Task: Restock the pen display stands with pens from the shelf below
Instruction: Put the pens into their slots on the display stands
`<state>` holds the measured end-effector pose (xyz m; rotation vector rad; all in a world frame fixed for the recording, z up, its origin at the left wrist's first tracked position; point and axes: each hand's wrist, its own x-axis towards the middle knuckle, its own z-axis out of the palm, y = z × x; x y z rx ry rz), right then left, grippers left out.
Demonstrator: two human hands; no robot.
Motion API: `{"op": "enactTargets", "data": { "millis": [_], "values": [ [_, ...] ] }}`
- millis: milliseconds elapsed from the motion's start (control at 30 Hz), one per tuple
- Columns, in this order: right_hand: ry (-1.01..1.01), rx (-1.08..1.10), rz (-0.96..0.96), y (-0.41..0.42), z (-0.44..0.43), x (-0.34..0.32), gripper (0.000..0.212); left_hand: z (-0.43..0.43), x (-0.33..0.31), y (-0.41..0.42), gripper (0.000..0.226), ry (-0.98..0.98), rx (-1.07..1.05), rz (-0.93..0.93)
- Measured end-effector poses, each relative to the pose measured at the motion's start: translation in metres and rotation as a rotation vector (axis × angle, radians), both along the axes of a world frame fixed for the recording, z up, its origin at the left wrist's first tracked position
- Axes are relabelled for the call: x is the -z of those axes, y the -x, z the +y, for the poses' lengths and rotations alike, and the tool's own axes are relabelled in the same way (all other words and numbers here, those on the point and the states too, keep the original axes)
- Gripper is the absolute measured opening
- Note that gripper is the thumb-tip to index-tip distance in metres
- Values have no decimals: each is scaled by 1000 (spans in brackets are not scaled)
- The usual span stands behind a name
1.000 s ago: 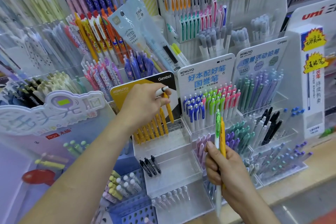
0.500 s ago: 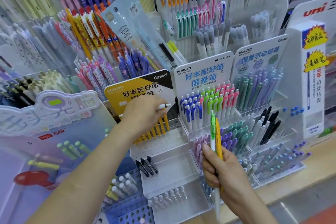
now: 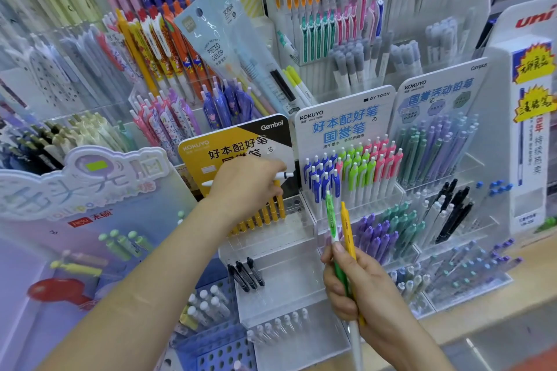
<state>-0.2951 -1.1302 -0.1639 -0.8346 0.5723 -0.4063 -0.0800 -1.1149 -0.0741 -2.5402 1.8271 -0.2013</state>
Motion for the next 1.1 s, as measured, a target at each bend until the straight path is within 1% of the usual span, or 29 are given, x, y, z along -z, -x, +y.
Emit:
{"op": "enactTargets", "data": {
  "millis": [67, 100, 267, 467, 600, 733, 933, 967, 1000, 1033, 1100],
  "values": [
    [-26, -15, -16, 1, 0, 0, 33, 5, -4, -3, 42, 21, 2, 66],
    [-39, -19, -25, 2, 0, 0, 34, 7, -6, -4, 41, 27, 5, 67],
    [-83, -69, -81, 2, -1, -3, 35, 9, -8, -10, 15, 40, -27, 130],
    [10, -88, -54, 2, 1, -4, 26, 4, -8, -9, 7, 50, -18, 86],
    [15, -91, -45, 3, 1, -4, 25, -1, -6, -6, 13, 56, -2, 34],
    [15, -86, -49, 3, 0, -5, 26, -7, -4, -5, 14, 69, -32, 56],
    [89, -85, -34, 2, 0, -9, 25, -6, -7, -2, 19, 64, -54, 41],
    [112, -80, -25, 2, -1, -10, 26, -3, -9, 0, 21, 89, -41, 32],
    [139, -75, -14, 2, -1, -10, 27, 0, -10, 3, 22, 147, -13, 47],
    [168, -72, -2, 2, -1, -12, 28, 6, -12, 9, 21, 235, 32, 127],
    [231, -75, 23, 1, -2, -14, 30, 15, -21, 27, 16, 381, 146, 448]
  ]
}}
